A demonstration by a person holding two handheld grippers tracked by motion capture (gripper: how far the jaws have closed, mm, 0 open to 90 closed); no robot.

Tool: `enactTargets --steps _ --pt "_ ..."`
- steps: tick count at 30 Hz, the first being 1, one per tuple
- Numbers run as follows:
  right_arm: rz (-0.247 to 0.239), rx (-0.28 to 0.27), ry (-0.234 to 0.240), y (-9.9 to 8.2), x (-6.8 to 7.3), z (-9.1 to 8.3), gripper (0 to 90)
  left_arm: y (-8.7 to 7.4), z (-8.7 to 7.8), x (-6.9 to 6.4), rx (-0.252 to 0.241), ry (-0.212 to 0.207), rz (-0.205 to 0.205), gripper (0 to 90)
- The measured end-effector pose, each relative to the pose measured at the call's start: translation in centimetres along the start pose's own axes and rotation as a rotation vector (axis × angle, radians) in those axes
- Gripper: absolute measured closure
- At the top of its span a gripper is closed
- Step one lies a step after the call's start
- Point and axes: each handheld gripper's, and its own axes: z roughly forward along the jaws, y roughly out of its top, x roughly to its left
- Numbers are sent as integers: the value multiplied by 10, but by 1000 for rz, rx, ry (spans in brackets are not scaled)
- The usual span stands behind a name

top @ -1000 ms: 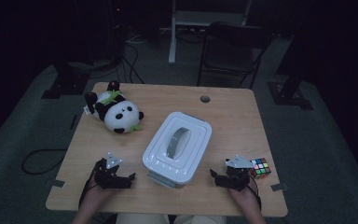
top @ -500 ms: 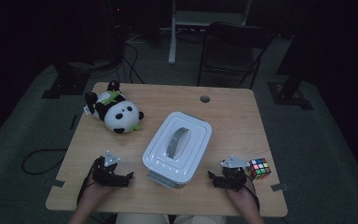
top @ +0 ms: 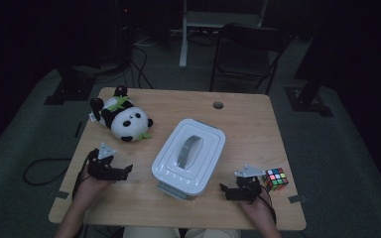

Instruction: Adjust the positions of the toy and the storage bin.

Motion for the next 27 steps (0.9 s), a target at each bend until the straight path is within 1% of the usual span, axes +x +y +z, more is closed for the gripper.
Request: enactTargets --steps 3,5,6,8,10,12,13,14,15,16,17,20,22,23,24,25,26,27 --pt "-2 -1 0 0 0 0 147 11 -4 14 -34 15 -13 35" --pt "0 2 0 0 0 0 147 16 -5 22 -43 33 -22 36" --pt "0 1 0 0 0 0 147 19 -5 26 -54 43 -22 51" --pt "0 0 0 0 0 0 148 23 -5 34 -56 51 -38 51" --pt "1 0 -1 0 0 0 149 27 -3 40 -54 64 -42 52" --pt "1 0 -1 0 0 0 149 30 -1 46 -65 63 -42 73" --pt "1 0 -1 0 0 0 151 31 1 48 -62 58 -34 74" --pt "2 -1 -2 0 0 0 152 32 3 50 -65 63 -24 75" --pt "2 -1 -2 0 0 0 152 33 4 52 -67 64 -18 91" --pt "2 -1 -3 0 0 0 153 34 6 54 -71 61 -15 163" --pt "2 -1 -3 0 0 0 154 36 8 57 -75 66 -16 166" --pt "3 -1 -3 0 0 0 155 42 13 66 -78 65 -43 166" --pt "3 -1 -3 0 0 0 155 45 19 72 -60 57 -46 167" --pt "3 -1 -3 0 0 0 155 46 22 73 -57 69 -40 167" --pt "3 -1 -3 0 0 0 155 47 26 74 -42 64 -40 169" --pt "3 -2 -3 0 0 0 155 47 30 75 -30 56 -38 192" --pt "3 -1 -3 0 0 0 155 48 33 75 -21 66 -31 197" --pt "3 -1 -3 0 0 0 155 48 36 74 -15 61 -23 205"
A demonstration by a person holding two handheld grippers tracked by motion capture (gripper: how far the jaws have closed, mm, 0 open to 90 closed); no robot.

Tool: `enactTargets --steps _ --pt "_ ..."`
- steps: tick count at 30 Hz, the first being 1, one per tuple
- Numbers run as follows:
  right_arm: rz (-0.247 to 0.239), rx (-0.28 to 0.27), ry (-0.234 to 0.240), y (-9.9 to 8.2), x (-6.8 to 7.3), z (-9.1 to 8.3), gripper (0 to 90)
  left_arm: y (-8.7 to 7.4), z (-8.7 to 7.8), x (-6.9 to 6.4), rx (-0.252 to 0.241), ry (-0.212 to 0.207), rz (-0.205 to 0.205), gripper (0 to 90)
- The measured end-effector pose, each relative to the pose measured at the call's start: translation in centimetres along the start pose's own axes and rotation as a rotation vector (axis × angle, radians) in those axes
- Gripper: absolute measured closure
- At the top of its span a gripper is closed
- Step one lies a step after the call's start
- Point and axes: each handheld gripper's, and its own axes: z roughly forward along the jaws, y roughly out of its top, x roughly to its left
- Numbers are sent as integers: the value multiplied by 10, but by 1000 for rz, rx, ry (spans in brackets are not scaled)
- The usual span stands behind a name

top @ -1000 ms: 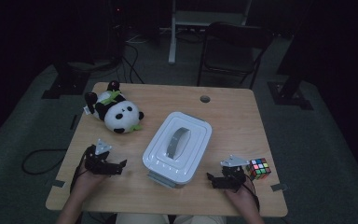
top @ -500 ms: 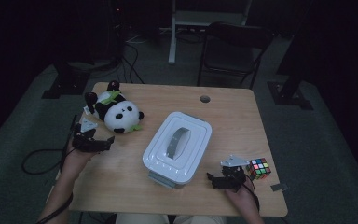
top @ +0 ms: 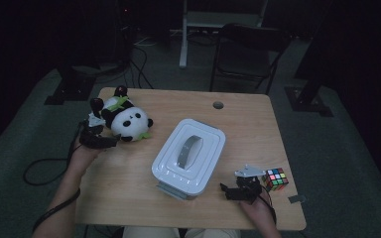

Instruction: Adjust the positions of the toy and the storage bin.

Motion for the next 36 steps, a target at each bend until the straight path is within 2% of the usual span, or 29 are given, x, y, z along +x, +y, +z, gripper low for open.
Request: enactTargets --steps 5,7,9,13,15,16,17,19,21,25,27,28,29,30,31,32,33,35,36 --pt "0 0 0 0 0 0 155 3 10 -4 -23 -40 -10 302" --pt "0 0 0 0 0 0 155 5 11 -7 -15 -51 1 378" --pt "0 0 0 0 0 0 155 7 12 -12 -9 -43 11 433" --pt "0 0 0 0 0 0 155 11 14 -21 -10 2 30 557" --pt "0 0 0 0 0 0 155 14 14 -26 -9 28 39 698" --pt "1 0 0 0 0 0 155 16 14 -29 -3 48 39 811" --pt "1 0 0 0 0 0 156 17 15 -30 -1 43 21 900" --pt "1 0 -1 0 0 -1 156 20 18 -33 -2 41 11 900" --pt "3 0 -2 -1 0 -1 156 22 20 -35 -5 13 2 900" --pt "3 0 -2 -1 0 -1 156 26 24 -41 -1 8 12 900" --pt "3 0 -2 -1 0 -1 157 30 26 -44 -7 -1 4 900" --pt "3 0 -2 -1 0 -1 157 33 27 -47 1 -6 9 900" --pt "3 0 -2 -1 0 -1 157 35 28 -51 -7 -38 14 900" --pt "3 0 -2 -1 0 -1 157 38 29 -58 -5 -59 36 900" --pt "3 0 -2 -1 0 -1 157 40 30 -64 2 -63 58 900" --pt "3 0 -2 -1 0 -1 157 42 31 -70 -6 -67 80 900" --pt "3 0 -2 -1 0 -1 157 44 30 -76 -11 -89 98 900" --pt "3 0 -3 -1 0 -1 157 46 28 -85 -19 -84 109 900" --pt "4 0 -4 -1 0 -1 157 46 25 -87 -29 -96 106 900"
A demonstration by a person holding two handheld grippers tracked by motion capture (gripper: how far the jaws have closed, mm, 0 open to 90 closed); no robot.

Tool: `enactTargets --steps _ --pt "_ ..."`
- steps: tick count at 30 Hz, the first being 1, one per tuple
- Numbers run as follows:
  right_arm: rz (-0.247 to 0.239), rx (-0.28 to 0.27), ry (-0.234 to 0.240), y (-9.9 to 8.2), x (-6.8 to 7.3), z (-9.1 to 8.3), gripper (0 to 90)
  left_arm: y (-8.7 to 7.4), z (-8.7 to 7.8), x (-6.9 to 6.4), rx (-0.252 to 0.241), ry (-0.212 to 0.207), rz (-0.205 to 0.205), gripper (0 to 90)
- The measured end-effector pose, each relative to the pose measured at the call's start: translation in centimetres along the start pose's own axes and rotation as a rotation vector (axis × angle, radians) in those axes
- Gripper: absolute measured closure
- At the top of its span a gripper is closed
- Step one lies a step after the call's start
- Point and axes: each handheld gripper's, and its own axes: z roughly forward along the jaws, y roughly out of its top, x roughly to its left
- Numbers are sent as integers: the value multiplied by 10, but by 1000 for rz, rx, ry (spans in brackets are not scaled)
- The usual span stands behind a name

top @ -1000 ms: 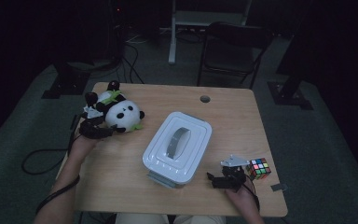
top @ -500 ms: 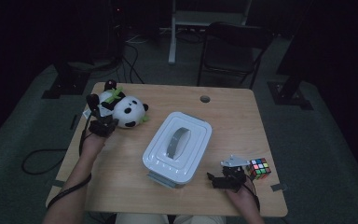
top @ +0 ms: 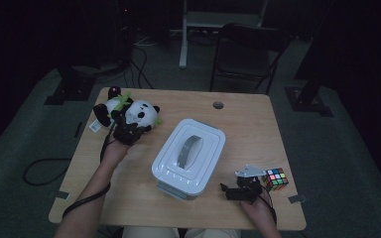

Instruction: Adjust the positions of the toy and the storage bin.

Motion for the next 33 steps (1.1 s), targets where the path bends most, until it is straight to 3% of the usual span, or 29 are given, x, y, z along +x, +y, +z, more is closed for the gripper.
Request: enactTargets --steps 4,9,10,11,13,15,19,26,30,33 --pt "0 -1 -1 0 0 0 157 -9 -15 6 -8 45 -40 890" --pt "0 -1 -1 0 0 0 157 -14 -41 30 -20 117 -73 790" --pt "0 -1 -1 0 0 0 157 -14 -45 36 -30 133 -86 758" --pt "0 -1 -1 0 0 0 157 -14 -48 41 -38 143 -101 643" --pt "0 -1 -1 0 0 0 157 -13 -51 52 -59 171 -124 591" --pt "0 -1 -1 0 0 0 157 -13 -51 60 -77 175 -125 463" --pt "0 -1 -1 0 0 0 157 -12 -41 73 -60 167 -145 455" --pt "0 -1 0 0 0 0 157 -8 -26 85 -28 195 -166 409" --pt "0 -1 0 0 0 0 157 -2 -23 86 -10 213 -131 410" --pt "-1 0 0 0 0 0 157 0 -23 86 2 250 -108 517"
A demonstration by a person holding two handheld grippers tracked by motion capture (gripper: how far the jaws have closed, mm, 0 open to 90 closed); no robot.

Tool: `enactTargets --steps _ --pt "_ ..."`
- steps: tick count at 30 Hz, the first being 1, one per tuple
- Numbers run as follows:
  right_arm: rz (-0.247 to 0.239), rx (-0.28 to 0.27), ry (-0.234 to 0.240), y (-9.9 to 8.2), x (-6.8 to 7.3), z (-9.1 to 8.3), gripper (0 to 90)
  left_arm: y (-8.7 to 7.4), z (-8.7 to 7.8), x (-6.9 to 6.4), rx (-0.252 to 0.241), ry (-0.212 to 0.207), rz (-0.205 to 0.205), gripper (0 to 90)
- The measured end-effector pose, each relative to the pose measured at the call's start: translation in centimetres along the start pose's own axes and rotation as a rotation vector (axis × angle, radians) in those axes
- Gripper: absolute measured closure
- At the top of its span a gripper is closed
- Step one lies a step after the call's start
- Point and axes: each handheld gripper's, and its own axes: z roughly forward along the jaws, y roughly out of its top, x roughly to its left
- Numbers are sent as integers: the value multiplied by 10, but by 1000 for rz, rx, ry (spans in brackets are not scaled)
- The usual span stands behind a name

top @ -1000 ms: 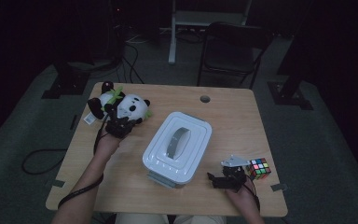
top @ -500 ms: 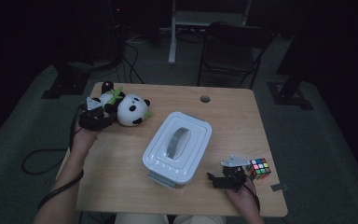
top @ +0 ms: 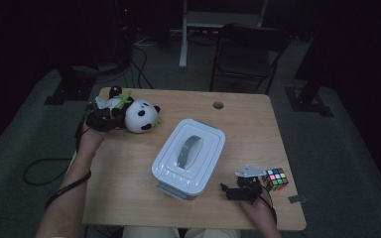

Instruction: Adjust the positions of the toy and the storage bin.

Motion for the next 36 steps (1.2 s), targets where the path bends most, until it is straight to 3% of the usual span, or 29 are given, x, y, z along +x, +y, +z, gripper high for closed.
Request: enactTargets --steps 2,4,6,10,13,18,30,34,36 --pt "-1 -1 0 0 0 0 157 -1 -1 1 1 6 -11 645" --pt "-1 -1 0 0 0 0 157 -2 -2 0 5 -13 -7 772" --pt "0 -1 0 0 0 0 157 -4 -2 -4 5 -7 5 803" --pt "0 -1 0 0 0 0 157 -4 -1 -5 8 -18 -14 900" --pt "-1 -1 0 0 0 0 157 -2 -1 -10 16 -6 13 900" --pt "0 -1 0 0 0 0 157 0 -6 -16 17 -65 35 900" --pt "0 -1 -1 0 0 0 157 11 -16 -76 19 -223 102 900" --pt "0 -1 -2 0 0 0 157 16 -19 -83 17 -259 87 900" --pt "0 -1 -2 0 0 0 157 16 -21 -83 18 -248 98 900"
